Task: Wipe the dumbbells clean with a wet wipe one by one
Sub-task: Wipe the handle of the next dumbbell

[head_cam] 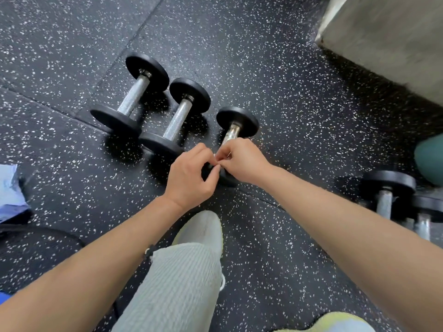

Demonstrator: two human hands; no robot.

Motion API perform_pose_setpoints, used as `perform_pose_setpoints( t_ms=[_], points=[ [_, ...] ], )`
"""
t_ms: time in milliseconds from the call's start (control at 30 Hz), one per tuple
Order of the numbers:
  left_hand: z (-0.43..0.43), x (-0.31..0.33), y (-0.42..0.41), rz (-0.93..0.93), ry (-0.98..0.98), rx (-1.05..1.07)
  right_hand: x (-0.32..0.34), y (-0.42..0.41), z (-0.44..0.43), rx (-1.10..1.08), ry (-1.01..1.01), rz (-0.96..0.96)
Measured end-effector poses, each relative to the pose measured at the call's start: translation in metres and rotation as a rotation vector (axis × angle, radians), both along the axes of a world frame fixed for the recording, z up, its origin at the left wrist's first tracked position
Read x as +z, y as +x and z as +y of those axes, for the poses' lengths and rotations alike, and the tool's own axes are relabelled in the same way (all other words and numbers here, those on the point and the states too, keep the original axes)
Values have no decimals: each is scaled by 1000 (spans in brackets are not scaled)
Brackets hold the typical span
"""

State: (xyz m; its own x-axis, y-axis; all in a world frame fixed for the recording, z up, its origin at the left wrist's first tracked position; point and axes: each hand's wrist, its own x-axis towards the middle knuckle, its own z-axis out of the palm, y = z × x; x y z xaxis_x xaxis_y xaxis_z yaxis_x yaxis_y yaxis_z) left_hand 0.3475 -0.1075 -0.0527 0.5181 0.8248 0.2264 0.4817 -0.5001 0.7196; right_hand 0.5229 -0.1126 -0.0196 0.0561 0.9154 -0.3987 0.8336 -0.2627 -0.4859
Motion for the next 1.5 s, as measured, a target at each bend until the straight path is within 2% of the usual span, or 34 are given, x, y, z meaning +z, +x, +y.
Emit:
perform_pose_setpoints(
  t_ms=[67,233,467,800,933,1033,1267,1433,1500],
  points=[
    [0,3,1,4,-5,-13,-1,5,5,1,49,-52],
    [-3,6,5,11,-11,-35,0,15,18,-190,149,-114],
    [0,3,3,18,-17,-28,4,2,3,27,4,-84],
    [-2,3,8,-25,-83,-40,-4,10,17,-162,209,-237],
    [-5,0,12,-33,-105,-55,-2,3,-6,-21,169,-157],
    [-7,-1,13,-19,-104,-74,3,3,-14,98,152,-173],
    [-3,2,10,-19,-101,-66,4,15,18,-163,146,-172],
    [1,1,8,-17,-114,-66,8,11,-12,21,-22,-22],
    [-1,2,9,-17,-117,-78,5,16,-15,58,-7,-39]
  ],
)
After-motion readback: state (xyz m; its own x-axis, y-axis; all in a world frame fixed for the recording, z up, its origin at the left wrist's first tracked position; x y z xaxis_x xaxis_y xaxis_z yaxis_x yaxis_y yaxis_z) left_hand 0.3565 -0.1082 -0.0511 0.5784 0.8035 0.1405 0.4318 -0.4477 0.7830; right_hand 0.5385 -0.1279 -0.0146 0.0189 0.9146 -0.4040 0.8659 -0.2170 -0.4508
